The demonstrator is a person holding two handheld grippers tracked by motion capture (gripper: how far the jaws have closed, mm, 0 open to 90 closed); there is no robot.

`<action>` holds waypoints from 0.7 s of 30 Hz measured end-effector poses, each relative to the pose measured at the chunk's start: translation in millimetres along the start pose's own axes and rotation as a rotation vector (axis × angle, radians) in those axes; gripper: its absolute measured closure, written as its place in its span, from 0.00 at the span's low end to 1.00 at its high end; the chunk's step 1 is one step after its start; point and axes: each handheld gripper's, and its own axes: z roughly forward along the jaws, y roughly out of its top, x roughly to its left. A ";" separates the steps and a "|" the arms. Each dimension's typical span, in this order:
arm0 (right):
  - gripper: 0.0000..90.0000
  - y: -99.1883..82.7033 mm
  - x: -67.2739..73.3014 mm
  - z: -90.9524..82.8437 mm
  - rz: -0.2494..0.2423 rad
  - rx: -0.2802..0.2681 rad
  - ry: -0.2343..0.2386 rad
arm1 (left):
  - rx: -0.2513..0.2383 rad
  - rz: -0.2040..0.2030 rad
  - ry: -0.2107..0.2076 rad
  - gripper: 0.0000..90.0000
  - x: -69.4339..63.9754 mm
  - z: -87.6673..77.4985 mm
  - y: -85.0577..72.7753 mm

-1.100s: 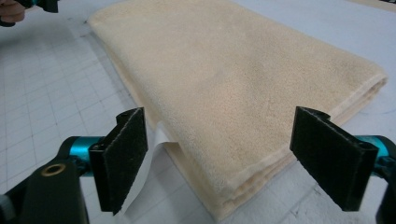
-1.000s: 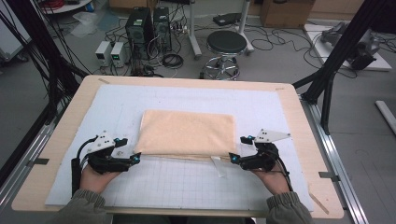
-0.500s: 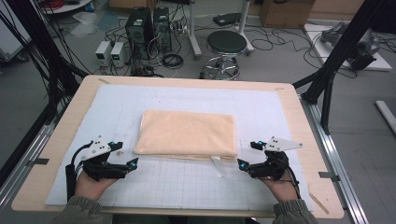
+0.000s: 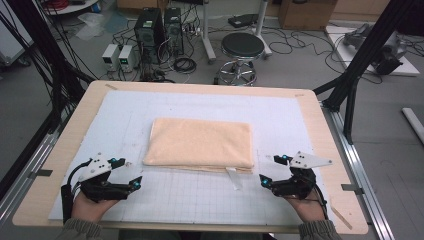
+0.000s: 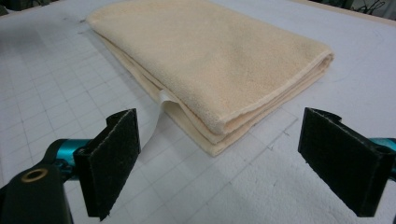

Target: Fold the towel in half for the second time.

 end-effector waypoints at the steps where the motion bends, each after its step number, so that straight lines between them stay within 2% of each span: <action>1: 0.14 -0.6 0.4 -0.9 -0.002 0.000 0.001 | 0.001 0.003 0.002 0.15 -0.2 -2.0 -0.8; 21: 0.14 -12.5 10.0 -14.4 0.002 0.007 -0.011 | 0.000 -0.003 0.023 0.15 -5.9 -27.4 -13.3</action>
